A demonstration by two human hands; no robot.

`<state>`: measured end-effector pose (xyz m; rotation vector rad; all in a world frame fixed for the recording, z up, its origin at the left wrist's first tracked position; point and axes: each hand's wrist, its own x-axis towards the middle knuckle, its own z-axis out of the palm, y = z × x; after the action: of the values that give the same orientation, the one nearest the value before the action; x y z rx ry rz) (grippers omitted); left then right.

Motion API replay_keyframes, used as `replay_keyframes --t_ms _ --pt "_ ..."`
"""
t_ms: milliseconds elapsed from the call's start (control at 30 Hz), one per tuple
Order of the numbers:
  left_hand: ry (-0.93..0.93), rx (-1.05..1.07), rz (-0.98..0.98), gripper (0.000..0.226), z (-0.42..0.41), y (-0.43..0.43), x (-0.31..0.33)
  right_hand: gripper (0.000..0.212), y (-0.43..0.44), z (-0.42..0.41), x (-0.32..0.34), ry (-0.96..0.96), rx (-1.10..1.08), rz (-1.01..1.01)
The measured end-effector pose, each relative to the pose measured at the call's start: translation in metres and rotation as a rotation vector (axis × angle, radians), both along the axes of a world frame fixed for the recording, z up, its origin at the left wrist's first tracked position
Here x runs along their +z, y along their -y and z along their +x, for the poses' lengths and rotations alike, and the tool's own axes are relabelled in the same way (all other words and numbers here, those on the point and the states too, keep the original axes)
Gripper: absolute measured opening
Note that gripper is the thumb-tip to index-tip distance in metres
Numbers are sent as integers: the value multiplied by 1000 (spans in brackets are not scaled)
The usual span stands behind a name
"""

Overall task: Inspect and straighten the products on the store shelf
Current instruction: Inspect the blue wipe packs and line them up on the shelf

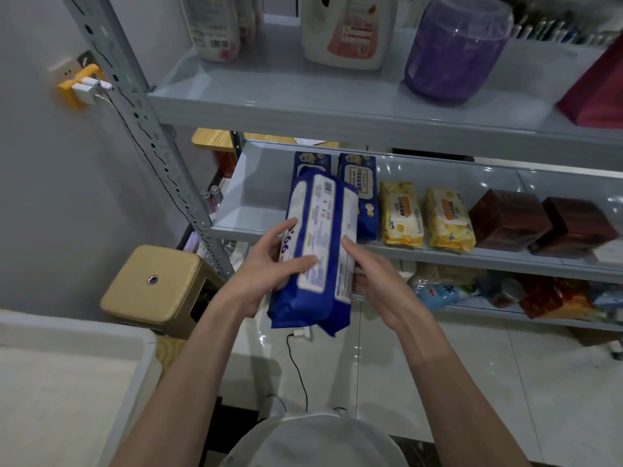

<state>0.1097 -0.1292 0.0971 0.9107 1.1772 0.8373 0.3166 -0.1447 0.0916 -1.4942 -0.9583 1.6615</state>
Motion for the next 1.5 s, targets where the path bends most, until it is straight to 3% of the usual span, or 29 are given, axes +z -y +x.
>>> replay_keyframes --t_ms 67,233,333,500,667,867,1300,1500 --pt "-84 7 90 87 4 0 2 55 1 -5 -5 -39 -27 -18" --pt "-84 58 134 45 8 -6 -4 68 0 -10 -14 -139 -162 -33" --pt "-67 17 113 35 12 -6 -4 72 -3 -4 -16 -158 -177 -15" --pt "64 -75 15 58 13 -9 -5 80 -7 3 -18 -191 -195 32" --pt "40 -105 52 65 11 -14 -8 77 -6 9 -24 -209 -137 66" --pt "15 -109 104 88 5 -17 -14 78 -6 20 -29 -158 -10 129" --pt "84 -131 115 90 2 -13 -17 78 -13 26 -31 -162 56 160" --pt "119 -125 99 88 2 -14 -20 85 -14 18 -24 -57 43 202"
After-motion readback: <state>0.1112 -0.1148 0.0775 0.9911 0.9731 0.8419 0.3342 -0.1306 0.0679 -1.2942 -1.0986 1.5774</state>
